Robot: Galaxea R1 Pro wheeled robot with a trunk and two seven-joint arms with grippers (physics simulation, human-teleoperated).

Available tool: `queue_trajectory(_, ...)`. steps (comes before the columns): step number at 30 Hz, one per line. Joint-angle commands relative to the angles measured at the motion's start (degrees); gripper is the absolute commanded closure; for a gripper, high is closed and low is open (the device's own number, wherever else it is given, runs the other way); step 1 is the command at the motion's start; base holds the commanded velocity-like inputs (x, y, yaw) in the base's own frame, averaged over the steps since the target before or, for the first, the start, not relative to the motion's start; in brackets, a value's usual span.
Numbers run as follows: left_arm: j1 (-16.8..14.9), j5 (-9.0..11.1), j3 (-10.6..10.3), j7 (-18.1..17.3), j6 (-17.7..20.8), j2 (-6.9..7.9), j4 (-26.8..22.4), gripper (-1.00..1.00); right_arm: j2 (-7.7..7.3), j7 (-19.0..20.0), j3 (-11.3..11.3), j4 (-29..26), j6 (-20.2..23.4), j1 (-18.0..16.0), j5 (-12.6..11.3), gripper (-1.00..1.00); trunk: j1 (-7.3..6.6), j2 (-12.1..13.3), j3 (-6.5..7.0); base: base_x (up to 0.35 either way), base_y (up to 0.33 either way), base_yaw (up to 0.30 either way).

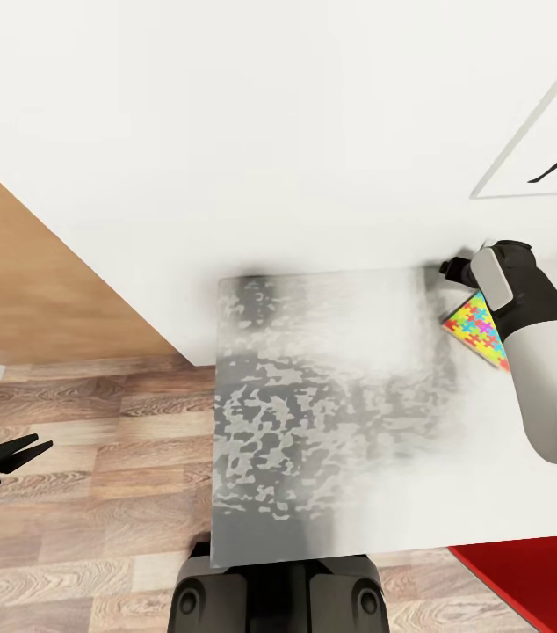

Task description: Put all the toys in the child's room - the three board games (two on the bed and one on the table), the two jigsaw puzzles on the table, and the tennis ball on the table - inside the toy box on the table in the child's room.

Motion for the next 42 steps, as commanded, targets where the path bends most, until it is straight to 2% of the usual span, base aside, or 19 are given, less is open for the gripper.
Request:
queue_trajectory(1, -0.03, -0.08, 0.0, -0.25, 0.61, 0.01, 0.0, -1.0, -0.05, -0.39, 0.21, 2.18, -0.25, 0.0, -2.15, -1.0, 0.04, -0.05, -0.07, 0.0, 0.0, 0.0)
queue_trajectory(24, -0.03, -0.08, -0.01, -0.25, 0.57, 0.01, 0.0, -1.0, -0.28, -0.39, 0.1, 2.16, -0.33, 0.0, -2.15, -1.0, 0.04, -0.05, -0.06, 0.0, 0.0, -0.001)
queue_trajectory(42, -0.03, -0.09, -0.05, -0.25, 0.52, 0.01, -0.03, -1.0, -0.28, -0.39, 0.14, 1.5, -0.3, 0.0, -2.15, -1.0, 0.04, -0.05, 0.33, 0.0, -0.048, -0.08)
